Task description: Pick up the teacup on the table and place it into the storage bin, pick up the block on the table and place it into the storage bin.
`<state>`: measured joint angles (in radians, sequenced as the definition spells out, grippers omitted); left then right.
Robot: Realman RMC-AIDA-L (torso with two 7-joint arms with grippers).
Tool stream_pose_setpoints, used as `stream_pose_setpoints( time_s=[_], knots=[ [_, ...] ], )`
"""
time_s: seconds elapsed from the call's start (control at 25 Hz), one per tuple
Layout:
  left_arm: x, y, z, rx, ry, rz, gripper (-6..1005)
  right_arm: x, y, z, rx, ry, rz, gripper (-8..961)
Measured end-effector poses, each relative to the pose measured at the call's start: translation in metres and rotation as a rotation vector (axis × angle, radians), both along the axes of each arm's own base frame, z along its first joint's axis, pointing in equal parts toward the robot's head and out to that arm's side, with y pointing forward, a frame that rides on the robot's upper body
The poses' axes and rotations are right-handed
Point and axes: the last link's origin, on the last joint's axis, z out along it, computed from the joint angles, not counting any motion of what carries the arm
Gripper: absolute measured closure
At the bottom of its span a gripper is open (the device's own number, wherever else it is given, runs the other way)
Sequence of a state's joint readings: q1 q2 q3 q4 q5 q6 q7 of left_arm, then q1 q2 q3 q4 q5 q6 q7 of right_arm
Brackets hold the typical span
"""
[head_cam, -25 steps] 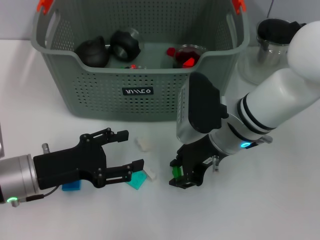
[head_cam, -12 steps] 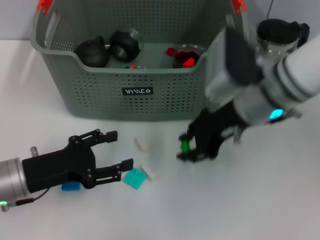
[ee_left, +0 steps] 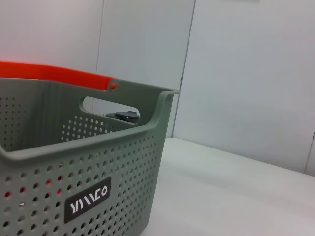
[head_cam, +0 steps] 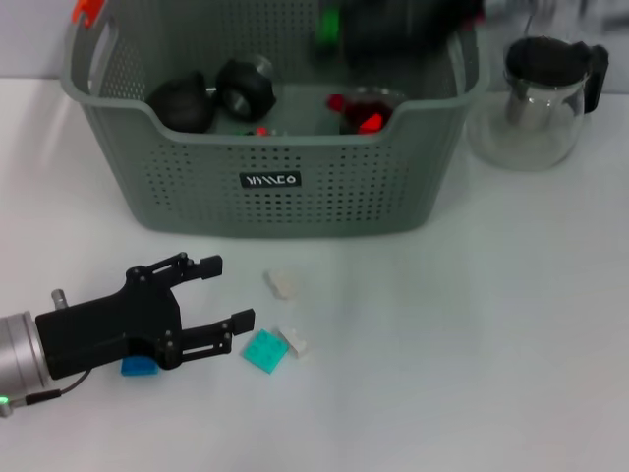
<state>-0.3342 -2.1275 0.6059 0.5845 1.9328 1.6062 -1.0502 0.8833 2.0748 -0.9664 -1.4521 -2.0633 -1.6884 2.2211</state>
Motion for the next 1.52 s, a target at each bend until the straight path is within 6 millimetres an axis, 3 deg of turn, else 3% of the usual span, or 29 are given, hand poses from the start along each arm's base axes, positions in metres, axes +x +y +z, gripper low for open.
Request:
stream_pose_setpoints(
  time_s=[0.16, 0.24, 0.28, 0.56, 0.84, 1.0, 1.08, 1.2, 1.32, 1.52],
  knots=[
    [0.001, 0.002, 0.001, 0.000, 0.001, -0.008, 171, -0.013, 0.029, 0.035, 0.188, 0.120, -0.064, 509],
    [0.003, 0.003, 0.001, 0.000, 0.000, -0.014, 171, -0.009, 0.045, 0.039, 0.250, 0.115, -0.113, 509],
    [0.003, 0.004, 0.001, 0.000, 0.000, -0.016, 171, -0.001, 0.058, 0.038, 0.277, 0.073, -0.154, 509],
    [0.005, 0.006, 0.003, 0.006, -0.005, -0.018, 171, 0.023, 0.079, 0.024, 0.297, -0.061, -0.246, 508],
    [0.005, 0.007, 0.004, 0.007, -0.003, -0.022, 171, 0.032, 0.081, 0.018, 0.321, -0.107, -0.242, 305],
    [0.006, 0.007, 0.004, 0.005, -0.006, -0.024, 171, 0.034, 0.071, 0.014, 0.261, -0.082, -0.189, 155],
    [0.005, 0.005, 0.006, 0.001, -0.011, -0.029, 171, 0.032, 0.056, 0.011, 0.168, -0.037, -0.112, 74],
    [0.006, 0.000, 0.010, -0.006, -0.032, -0.044, 171, 0.038, 0.028, 0.008, 0.020, 0.031, 0.016, 42],
    [0.006, -0.006, 0.020, -0.014, -0.053, -0.077, 171, 0.055, 0.004, 0.000, -0.092, 0.053, 0.097, 22],
    [0.002, -0.015, 0.031, -0.047, -0.015, -0.111, 171, 0.096, -0.024, -0.033, -0.241, 0.014, 0.116, 26]
  ],
)
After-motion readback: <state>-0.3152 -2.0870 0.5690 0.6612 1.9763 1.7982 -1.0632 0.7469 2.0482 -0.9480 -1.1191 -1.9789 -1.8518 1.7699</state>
